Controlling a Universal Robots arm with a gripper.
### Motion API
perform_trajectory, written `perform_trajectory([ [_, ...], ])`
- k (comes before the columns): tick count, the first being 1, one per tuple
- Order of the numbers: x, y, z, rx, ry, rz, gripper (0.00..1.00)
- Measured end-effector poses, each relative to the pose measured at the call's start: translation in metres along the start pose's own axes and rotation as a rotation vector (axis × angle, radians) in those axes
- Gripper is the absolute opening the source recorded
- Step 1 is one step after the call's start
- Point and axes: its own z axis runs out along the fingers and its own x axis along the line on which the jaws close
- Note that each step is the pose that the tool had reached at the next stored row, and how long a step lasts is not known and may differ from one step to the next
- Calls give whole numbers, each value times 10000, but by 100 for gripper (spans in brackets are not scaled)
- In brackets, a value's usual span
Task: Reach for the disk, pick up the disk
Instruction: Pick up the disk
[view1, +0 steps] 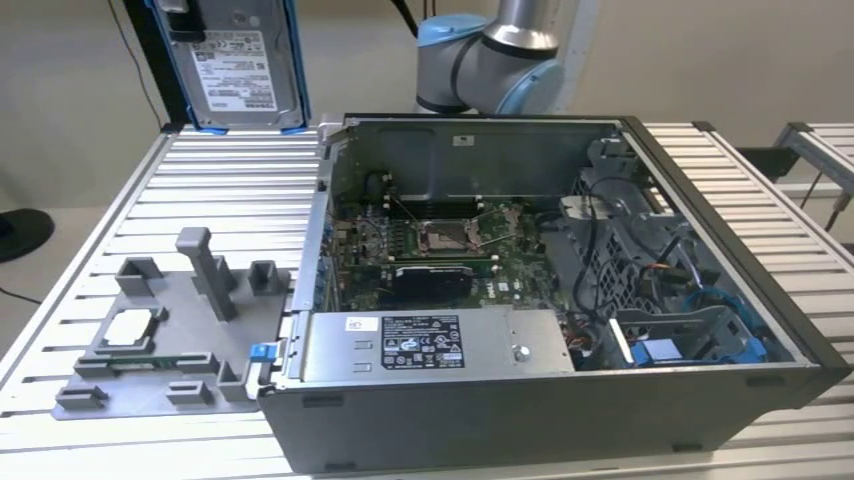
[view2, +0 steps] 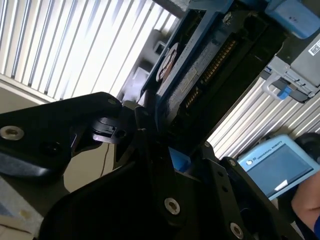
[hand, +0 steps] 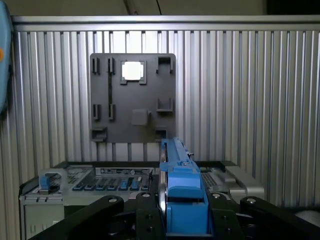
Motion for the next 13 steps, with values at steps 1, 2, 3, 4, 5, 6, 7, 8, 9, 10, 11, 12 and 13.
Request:
perform_trajectory([
  [1, -1, -25, 0, 0, 0, 0, 0],
  [2, -2, -53, -1, 0, 0, 0, 0],
  [3, -2, -77, -1, -1, 0, -1, 0],
  [4, -3, -100, -1, 0, 0, -1, 0],
  [5, -3, -118, -1, 0, -1, -1, 0],
  [6, -4, -135, -2, 1, 0, -1, 0],
  [7, -5, -157, -2, 4, 0, -2, 0],
  [8, -5, -184, -2, 5, 0, -5, 0],
  [9, -6, -205, -2, 8, -1, -5, 0],
  [10, -7, -229, -2, 9, -1, -7, 0],
  [11, -8, -254, -3, 9, 0, -9, 0],
  [12, -8, -283, -3, 10, -1, -11, 0],
  [13, -9, -314, -3, 10, 0, -12, 0],
])
